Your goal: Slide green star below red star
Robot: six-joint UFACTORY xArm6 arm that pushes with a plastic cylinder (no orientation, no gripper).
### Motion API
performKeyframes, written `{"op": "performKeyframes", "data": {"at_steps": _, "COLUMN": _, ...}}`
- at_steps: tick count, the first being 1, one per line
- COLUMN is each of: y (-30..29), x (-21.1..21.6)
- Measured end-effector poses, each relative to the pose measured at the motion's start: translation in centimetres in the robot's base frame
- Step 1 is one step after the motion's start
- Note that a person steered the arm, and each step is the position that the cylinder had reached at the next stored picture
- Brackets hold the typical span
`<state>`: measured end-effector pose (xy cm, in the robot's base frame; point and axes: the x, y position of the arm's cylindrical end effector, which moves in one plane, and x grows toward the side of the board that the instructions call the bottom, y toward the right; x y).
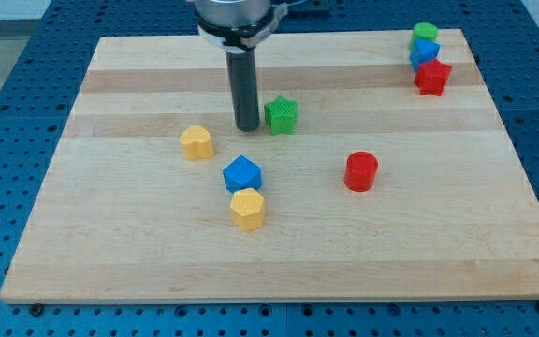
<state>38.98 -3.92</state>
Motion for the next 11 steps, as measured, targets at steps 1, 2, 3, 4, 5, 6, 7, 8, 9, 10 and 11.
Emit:
{"op": "performKeyframes", "data": {"at_steps": 1, "y": 1.7, "x": -1.1}}
{"op": "performKeyframes", "data": {"at_steps": 2, "y": 3.0, "x": -2.1}}
{"op": "performKeyframes", "data": {"at_steps": 3, "y": 4.2, "x": -2.4}}
{"op": "performKeyframes", "data": {"at_steps": 4, "y": 7.1, "x": -2.4}}
{"op": "performKeyframes", "data": {"at_steps": 5, "y": 10.4, "x": -2.4}}
{"op": "performKeyframes", "data": {"at_steps": 6, "y": 13.9, "x": -2.4}}
{"op": "performKeyframes", "data": {"at_steps": 7, "y": 16.5, "x": -2.3}}
{"op": "performKeyframes", "data": {"at_steps": 8, "y": 18.5, "x": -1.9}}
{"op": "performKeyframes", "data": {"at_steps": 9, "y": 20.8, "x": -1.9}}
{"op": "performKeyframes", "data": {"at_steps": 10, "y": 21.3, "x": -1.9}}
{"op": "performKeyframes", "data": {"at_steps": 11, "y": 21.3, "x": -1.9}}
